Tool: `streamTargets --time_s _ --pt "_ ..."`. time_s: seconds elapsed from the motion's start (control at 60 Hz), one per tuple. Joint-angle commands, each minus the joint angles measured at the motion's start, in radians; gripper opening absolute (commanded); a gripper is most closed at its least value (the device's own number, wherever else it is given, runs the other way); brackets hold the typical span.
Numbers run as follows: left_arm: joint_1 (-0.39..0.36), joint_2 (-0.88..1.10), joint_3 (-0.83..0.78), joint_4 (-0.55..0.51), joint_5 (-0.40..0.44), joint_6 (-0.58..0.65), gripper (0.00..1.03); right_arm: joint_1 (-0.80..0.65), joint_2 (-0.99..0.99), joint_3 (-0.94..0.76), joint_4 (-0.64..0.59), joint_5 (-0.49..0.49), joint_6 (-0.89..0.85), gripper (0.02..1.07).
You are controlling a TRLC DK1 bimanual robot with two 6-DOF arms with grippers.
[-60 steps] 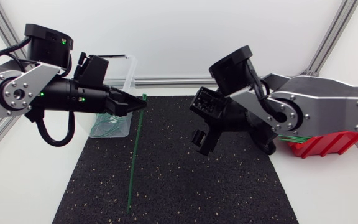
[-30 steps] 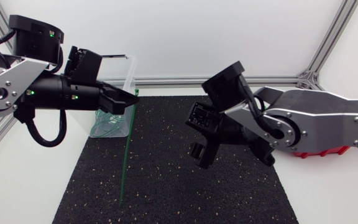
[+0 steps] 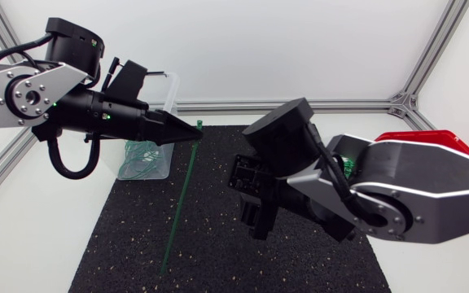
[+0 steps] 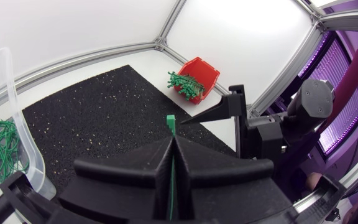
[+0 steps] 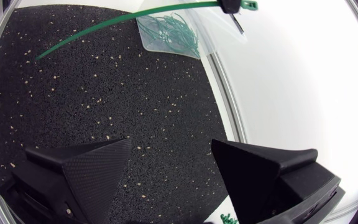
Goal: Take a green cable tie from the red box, thread the tail through the head to close it, then place it in the transparent bin on the left.
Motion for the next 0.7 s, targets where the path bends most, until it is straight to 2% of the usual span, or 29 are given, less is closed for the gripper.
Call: streamTargets --time_s 0.0,0.183,0.317,0.467,0.683 --pt "0.02 0.035 0.053 -0.016 0.015 0.013 0.03 0.029 0.002 -0.038 0.044 0.031 -0.08 0.94" --pt "0.047 0.093 0.117 -0.041 0.048 0.014 0.03 0.103 0.055 -0.047 0.161 0.103 -0.205 0.94" --pt "0.049 0.145 0.194 -0.096 0.054 0.026 0.03 0.132 0.101 -0.052 0.236 0.153 -0.307 0.94" --pt "0.037 0.232 0.314 -0.167 0.058 0.039 0.03 0.14 0.11 -0.064 0.291 0.151 -0.399 0.94" --pt "-0.014 0.326 0.458 -0.24 0.059 0.051 0.03 0.138 0.131 -0.128 0.463 0.149 -0.541 0.94"
